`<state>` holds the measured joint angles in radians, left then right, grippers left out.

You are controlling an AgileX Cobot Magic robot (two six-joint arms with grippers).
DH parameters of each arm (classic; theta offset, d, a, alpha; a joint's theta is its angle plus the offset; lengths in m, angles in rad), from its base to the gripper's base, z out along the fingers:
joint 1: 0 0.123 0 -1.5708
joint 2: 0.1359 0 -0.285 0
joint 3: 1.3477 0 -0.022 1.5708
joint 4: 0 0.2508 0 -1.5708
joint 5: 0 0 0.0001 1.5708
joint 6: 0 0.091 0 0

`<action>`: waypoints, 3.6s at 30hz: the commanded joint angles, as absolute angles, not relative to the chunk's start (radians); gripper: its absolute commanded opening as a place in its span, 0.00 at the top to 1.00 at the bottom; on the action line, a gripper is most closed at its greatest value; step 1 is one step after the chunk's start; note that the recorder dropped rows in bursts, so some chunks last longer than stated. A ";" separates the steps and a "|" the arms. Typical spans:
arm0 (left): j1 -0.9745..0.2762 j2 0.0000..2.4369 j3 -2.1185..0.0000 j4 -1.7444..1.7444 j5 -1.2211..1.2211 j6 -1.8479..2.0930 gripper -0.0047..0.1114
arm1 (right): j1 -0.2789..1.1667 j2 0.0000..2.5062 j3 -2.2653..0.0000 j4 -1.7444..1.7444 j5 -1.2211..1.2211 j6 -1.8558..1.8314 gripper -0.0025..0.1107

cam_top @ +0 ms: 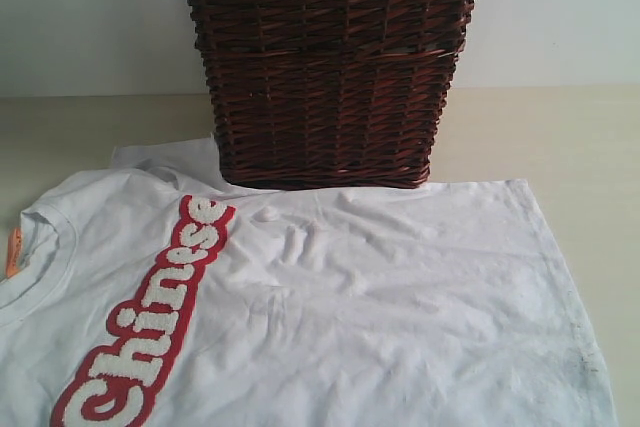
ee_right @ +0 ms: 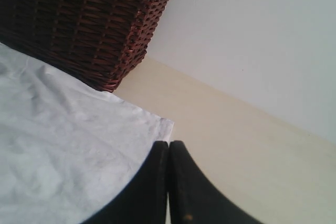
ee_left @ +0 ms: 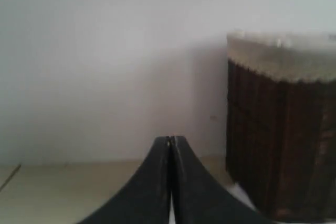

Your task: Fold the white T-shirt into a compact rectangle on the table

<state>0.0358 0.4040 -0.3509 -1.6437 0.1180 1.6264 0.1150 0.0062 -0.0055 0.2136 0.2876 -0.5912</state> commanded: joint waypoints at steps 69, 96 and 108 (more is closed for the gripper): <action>0.030 0.059 0.000 -1.016 0.305 0.838 0.96 | 0.117 0.000 0.000 0.261 0.282 -0.484 0.98; 0.030 0.060 0.000 -0.114 0.324 0.223 0.96 | 0.117 0.000 0.000 0.261 0.282 -0.484 0.98; 0.026 0.060 0.000 -0.034 0.268 -0.071 0.96 | 0.117 0.000 0.000 0.261 0.282 -0.484 0.98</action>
